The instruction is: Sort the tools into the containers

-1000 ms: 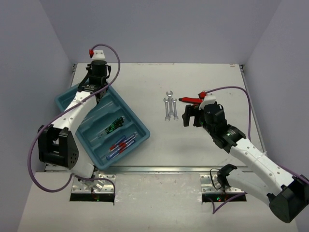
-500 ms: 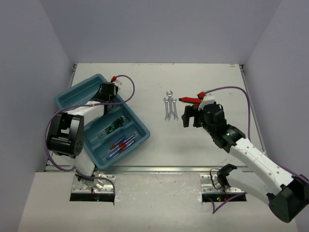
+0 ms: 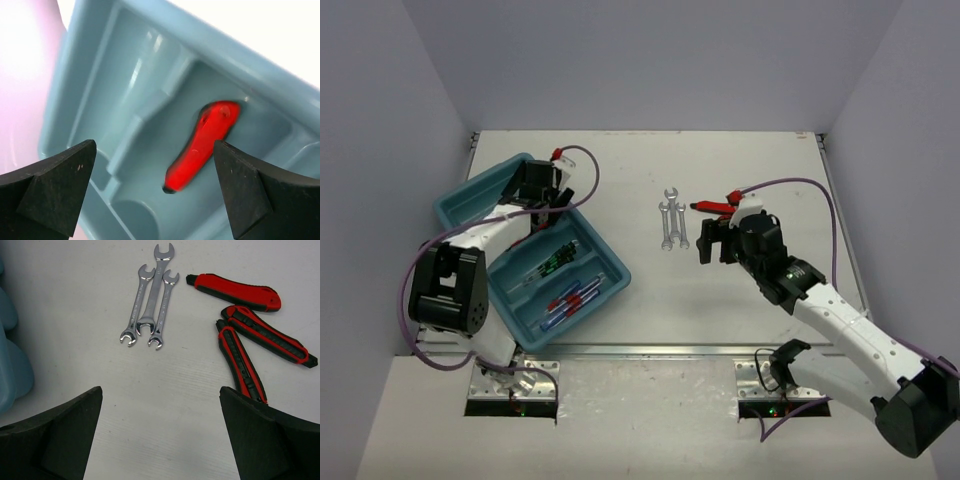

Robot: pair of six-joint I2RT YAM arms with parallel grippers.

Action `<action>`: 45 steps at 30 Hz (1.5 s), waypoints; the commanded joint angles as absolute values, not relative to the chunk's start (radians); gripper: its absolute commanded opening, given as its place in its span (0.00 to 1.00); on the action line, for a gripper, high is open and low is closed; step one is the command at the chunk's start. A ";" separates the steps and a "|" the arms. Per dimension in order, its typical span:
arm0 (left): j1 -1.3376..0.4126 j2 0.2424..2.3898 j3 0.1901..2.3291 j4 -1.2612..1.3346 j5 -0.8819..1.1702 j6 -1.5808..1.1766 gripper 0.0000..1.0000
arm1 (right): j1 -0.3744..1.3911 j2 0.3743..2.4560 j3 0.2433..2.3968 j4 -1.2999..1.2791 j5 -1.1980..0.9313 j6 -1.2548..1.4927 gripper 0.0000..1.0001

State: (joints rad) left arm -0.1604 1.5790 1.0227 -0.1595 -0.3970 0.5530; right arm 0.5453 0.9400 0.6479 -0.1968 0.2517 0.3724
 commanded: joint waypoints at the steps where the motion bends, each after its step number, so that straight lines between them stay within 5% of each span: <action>1: -0.167 1.453 1.099 -0.189 -0.358 0.488 1.00 | 0.543 0.961 0.660 -0.170 0.293 0.343 0.99; 6: -0.169 1.326 1.184 -0.281 -0.464 0.238 1.00 | 0.535 1.035 0.687 -0.176 0.338 0.275 0.99; 10: -0.158 1.239 1.387 -0.647 -0.413 -0.302 1.00 | 0.444 1.182 0.752 -0.258 0.286 0.246 0.96; 15: -0.158 0.951 1.078 -0.540 -0.079 -0.286 1.00 | 0.331 1.368 0.867 -0.306 0.189 0.191 0.79; 22: -0.182 0.680 0.795 -0.498 -0.127 -0.289 1.00 | 0.252 1.747 1.202 -0.489 0.205 0.036 0.67; 27: -0.196 0.634 0.741 -0.454 -0.106 -0.290 1.00 | 0.227 1.751 1.136 -0.517 0.147 0.040 0.53; 39: -0.213 0.632 0.733 -0.439 -0.045 -0.287 1.00 | 0.207 1.915 1.118 -0.518 0.202 0.049 0.65; 42: -0.213 0.634 0.735 -0.437 -0.034 -0.282 1.00 | 0.206 1.922 1.118 -0.518 0.163 0.051 0.50; 45: -0.213 0.623 0.733 -0.437 -0.046 -0.281 1.00 | 0.206 1.877 1.104 -0.515 0.054 0.069 0.22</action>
State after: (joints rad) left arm -0.2039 0.6424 0.7250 -0.4895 -0.0529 -0.2783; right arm 0.2110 1.8871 1.1334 -0.5130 0.1606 0.0517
